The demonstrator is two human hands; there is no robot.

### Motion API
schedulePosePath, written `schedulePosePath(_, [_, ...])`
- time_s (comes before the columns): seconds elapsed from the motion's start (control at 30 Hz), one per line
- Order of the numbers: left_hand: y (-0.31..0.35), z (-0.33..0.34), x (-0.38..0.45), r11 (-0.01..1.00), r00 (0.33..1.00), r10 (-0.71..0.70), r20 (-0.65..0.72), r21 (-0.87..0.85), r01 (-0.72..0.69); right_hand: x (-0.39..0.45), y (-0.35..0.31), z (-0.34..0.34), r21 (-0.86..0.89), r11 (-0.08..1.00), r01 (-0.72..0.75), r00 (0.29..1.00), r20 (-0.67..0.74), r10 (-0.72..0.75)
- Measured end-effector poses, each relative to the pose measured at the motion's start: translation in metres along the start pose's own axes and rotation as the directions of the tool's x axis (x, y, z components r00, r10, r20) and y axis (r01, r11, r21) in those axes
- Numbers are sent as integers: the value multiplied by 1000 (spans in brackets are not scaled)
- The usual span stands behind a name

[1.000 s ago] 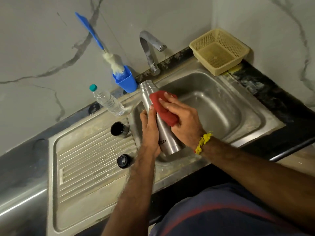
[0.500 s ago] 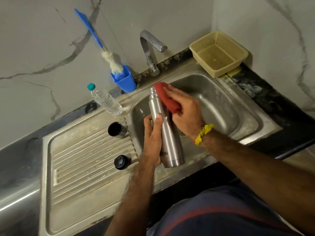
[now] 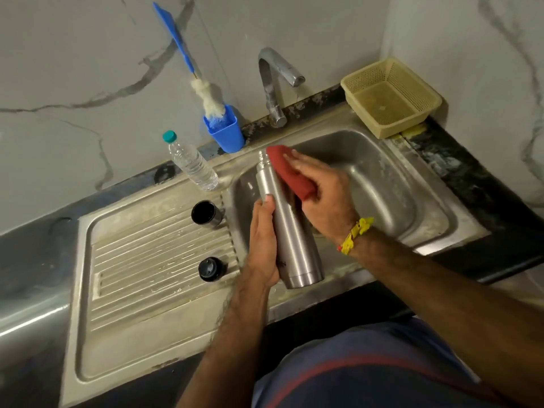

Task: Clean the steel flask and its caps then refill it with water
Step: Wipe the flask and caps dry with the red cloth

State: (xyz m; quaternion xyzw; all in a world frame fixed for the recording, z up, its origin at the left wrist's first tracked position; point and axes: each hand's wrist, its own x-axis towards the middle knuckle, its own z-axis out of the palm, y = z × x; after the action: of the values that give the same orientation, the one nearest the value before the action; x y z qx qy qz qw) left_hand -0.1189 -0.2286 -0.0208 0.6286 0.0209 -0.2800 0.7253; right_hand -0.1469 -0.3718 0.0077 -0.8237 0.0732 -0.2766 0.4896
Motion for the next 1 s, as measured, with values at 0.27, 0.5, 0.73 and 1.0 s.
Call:
schedulePosePath(0.27, [12, -14, 22, 998, 1000, -15, 23, -61, 16, -28, -1, 7, -3, 996, 87, 992, 89, -86])
schedulePosePath(0.5, [19, -7, 22, 997, 1000, -21, 17, -69, 22, -32, -5, 5, -67, 992, 110, 986, 133, -100])
schedulePosePath(0.73, [17, -15, 33, 995, 990, -90, 109, -30, 94, -51, -3, -1, -40, 986, 162, 979, 136, -155])
schedulePosePath(1.0, [42, -25, 49, 983, 974, -155, 165, -74, 169, -58, -9, 4, -31, 956, 292, 935, 220, -278])
